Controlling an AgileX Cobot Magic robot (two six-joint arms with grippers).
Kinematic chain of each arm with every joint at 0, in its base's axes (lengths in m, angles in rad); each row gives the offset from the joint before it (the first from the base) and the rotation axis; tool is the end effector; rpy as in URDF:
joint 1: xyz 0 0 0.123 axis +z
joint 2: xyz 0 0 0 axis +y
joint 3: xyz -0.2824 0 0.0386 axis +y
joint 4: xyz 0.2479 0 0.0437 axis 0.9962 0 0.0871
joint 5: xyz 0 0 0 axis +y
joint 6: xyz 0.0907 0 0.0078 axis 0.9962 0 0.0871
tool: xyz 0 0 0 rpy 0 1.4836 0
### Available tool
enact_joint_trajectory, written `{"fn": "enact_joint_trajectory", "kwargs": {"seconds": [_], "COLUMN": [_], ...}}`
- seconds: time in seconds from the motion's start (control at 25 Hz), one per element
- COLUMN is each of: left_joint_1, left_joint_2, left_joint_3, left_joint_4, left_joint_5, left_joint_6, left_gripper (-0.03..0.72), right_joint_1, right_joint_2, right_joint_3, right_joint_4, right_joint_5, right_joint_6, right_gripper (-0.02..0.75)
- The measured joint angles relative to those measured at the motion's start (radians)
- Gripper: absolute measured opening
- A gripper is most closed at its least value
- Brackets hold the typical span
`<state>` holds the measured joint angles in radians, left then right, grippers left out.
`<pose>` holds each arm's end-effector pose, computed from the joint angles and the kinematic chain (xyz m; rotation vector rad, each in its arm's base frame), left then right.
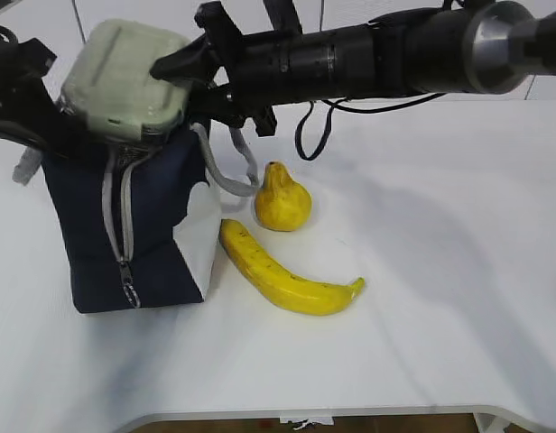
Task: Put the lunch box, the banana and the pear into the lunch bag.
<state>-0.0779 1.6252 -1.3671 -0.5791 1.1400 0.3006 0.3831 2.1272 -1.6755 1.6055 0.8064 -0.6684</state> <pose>0.3258 -0.0709 0.3071 0.2743 2.7215 -0.7374 0.4240 0.2418 0.2532 -0.0246 2.1595 1.6069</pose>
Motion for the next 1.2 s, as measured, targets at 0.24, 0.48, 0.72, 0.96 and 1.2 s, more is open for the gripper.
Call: {"fn": "enact_joint_trajectory", "kwargs": {"seconds": [0.24, 0.48, 0.72, 0.96, 1.2], "left_joint_1": [0.013, 0.013, 0.015, 0.015, 0.015], "left_joint_2": [0.0, 0.0, 0.0, 0.0, 0.005], "left_joint_3": [0.0, 0.0, 0.0, 0.0, 0.0], "left_joint_4": [-0.011, -0.047, -0.099, -0.102, -0.093], "left_joint_5": [0.0, -0.004, -0.006, -0.016, -0.017], "left_joint_6": [0.0, 0.014, 0.047, 0.049, 0.049], "left_gripper": [-0.006, -0.006, -0.006, -0.006, -0.006], "right_joint_1": [-0.052, -0.03, 0.049, 0.066, 0.066], "right_joint_2": [0.0, 0.0, 0.004, 0.07, 0.156], "right_joint_3": [-0.001, -0.007, -0.044, -0.074, -0.102], "right_joint_4": [-0.324, -0.403, -0.442, -0.443, -0.378], "right_joint_5": [0.01, -0.024, -0.106, -0.119, -0.104], "right_joint_6": [0.153, 0.208, 0.208, 0.208, 0.208], "right_gripper": [0.378, 0.378, 0.378, 0.377, 0.376]}}
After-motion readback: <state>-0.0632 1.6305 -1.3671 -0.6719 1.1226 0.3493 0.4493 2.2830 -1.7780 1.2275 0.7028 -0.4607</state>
